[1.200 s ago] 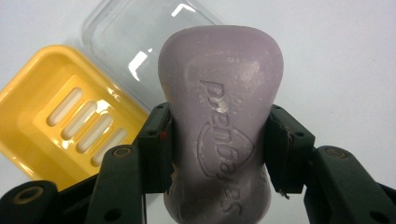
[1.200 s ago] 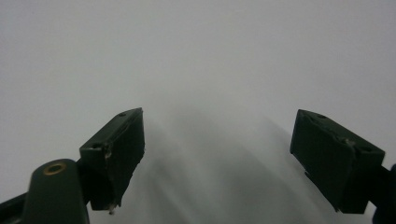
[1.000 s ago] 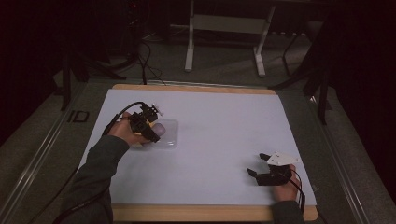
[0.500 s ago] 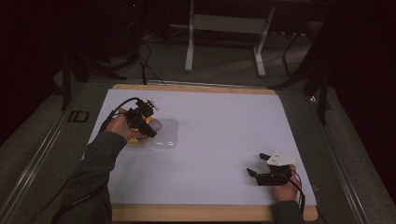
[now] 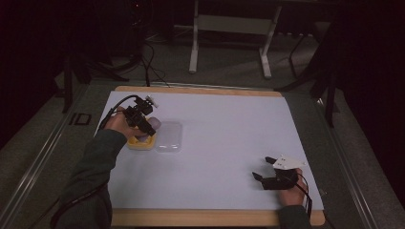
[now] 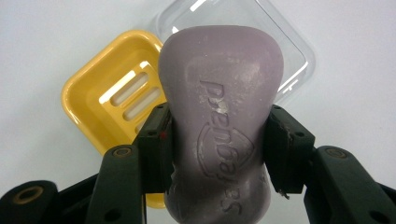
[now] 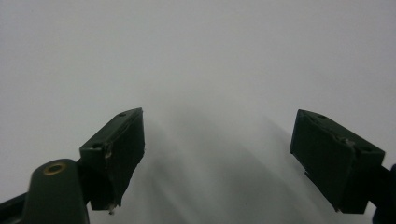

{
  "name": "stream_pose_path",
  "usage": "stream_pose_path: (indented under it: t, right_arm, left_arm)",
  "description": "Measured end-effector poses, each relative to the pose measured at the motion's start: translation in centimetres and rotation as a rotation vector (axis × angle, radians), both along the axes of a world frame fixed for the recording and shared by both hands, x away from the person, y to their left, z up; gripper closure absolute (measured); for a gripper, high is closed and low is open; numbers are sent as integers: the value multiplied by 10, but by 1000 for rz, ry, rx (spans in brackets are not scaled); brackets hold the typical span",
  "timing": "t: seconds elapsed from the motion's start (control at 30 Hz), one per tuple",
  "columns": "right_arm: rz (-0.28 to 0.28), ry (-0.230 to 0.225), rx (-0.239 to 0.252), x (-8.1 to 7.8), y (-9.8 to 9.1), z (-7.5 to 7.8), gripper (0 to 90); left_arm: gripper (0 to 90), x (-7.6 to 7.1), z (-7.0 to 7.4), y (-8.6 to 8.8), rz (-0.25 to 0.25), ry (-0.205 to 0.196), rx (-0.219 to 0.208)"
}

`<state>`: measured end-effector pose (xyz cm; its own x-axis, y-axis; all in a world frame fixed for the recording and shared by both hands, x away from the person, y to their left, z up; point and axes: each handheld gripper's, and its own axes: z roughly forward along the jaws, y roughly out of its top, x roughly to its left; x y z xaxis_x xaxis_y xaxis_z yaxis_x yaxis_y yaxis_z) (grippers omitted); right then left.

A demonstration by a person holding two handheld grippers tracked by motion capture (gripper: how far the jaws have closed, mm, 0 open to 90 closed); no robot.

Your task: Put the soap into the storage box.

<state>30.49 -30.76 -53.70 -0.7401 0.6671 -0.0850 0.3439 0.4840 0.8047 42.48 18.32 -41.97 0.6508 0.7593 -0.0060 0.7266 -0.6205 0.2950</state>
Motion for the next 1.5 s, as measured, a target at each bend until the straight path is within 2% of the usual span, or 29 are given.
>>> stream_pose_path:
  t: [0.3, 0.33, 0.37, 0.5, 0.63, 0.73, 0.87, 1.1, 1.33, 1.5]
  right_arm:
    - [0, 0, -1, 0, 0, 0, 174]
    - [0, 0, -1, 0, 0, 0, 174]
    - [0, 0, -2, 0, 0, 0, 174]
    - [-1, 0, -5, 0, 0, 0, 174]
    - [0, 0, -1, 0, 0, 0, 175]
    - [0, 1, -4, 0, 0, 0, 175]
    - [-1, 0, -5, 0, 0, 0, 175]
    - [0, -1, -6, 0, 1, 0, 174]
    - [1, -2, -8, 0, 1, 0, 174]
    - [2, -2, -10, 0, 1, 0, 175]
  left_arm:
    - [498, 8, -5, 0, 43, 8, 2]
    - [498, 12, -6, 2, 75, 7, 2]
    - [498, 13, -7, 2, 86, 7, -2]
    - [498, 15, -9, 4, 102, 20, -10]
    - [498, 19, -14, 8, 139, 34, -6]
    - [498, 21, -18, 10, 164, 44, -28]
    - [498, 25, -22, 13, 195, 40, -29]
    - [498, 29, -30, 18, 244, 47, -23]
    - [498, 33, -42, 20, 287, 70, -12]
    - [498, 34, -48, 23, 323, 75, 5]
